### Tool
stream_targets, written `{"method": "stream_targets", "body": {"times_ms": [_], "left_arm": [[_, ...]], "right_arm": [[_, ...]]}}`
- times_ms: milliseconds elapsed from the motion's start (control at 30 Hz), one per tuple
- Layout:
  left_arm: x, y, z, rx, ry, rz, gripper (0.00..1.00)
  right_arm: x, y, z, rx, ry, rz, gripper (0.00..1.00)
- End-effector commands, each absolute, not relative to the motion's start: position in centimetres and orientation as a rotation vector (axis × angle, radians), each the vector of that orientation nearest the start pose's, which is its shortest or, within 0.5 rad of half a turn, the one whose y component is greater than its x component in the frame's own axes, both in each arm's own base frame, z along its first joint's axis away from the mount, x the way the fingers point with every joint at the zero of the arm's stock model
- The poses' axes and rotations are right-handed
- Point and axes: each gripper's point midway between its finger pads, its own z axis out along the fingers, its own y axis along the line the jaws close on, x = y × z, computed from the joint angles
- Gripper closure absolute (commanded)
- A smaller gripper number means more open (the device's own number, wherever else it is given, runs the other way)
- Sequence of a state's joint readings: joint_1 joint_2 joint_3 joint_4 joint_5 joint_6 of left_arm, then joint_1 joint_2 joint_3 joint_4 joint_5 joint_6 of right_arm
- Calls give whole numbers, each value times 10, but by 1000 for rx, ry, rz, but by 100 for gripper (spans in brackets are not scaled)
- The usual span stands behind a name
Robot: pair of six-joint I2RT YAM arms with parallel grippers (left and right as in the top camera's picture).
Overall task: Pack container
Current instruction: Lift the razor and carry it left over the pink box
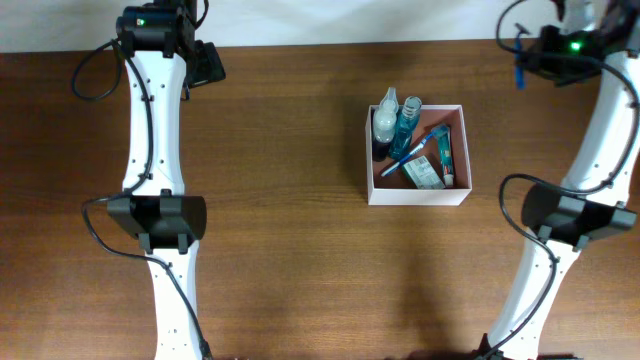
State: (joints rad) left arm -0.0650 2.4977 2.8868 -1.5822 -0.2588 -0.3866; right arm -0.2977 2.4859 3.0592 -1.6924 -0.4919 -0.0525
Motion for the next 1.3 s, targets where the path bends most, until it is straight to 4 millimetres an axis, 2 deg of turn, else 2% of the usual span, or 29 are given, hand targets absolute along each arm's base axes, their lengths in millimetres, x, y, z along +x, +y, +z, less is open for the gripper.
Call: {"method": "stream_targets", "body": {"times_ms": [0, 200, 267, 467, 667, 800, 967, 1067, 1267], "left_arm": [[526, 10, 194, -514, 2666, 222, 0], [526, 10, 194, -515, 2666, 222, 1], [526, 10, 194, -514, 2666, 222, 0], [526, 10, 194, -515, 2666, 223, 1], [526, 10, 194, -515, 2666, 222, 1], [526, 10, 194, -515, 2666, 223, 1], [526, 10, 194, -515, 2666, 222, 1], [526, 10, 194, -515, 2666, 223, 1], [526, 10, 194, -515, 2666, 222, 1]], "right_arm": [[501, -39, 270, 256, 2551, 632, 97], [502, 4, 269, 407, 2583, 727, 96], [503, 12, 265, 475, 2603, 715, 96], [503, 25, 255, 769, 2612, 654, 96], [503, 26, 251, 1054, 2553, 635, 96], [504, 23, 251, 1025, 2559, 613, 96], [501, 33, 257, 781, 2609, 642, 97], [499, 38, 266, 719, 2606, 675, 96], [494, 20, 282, 696, 2563, 609, 96]]}}
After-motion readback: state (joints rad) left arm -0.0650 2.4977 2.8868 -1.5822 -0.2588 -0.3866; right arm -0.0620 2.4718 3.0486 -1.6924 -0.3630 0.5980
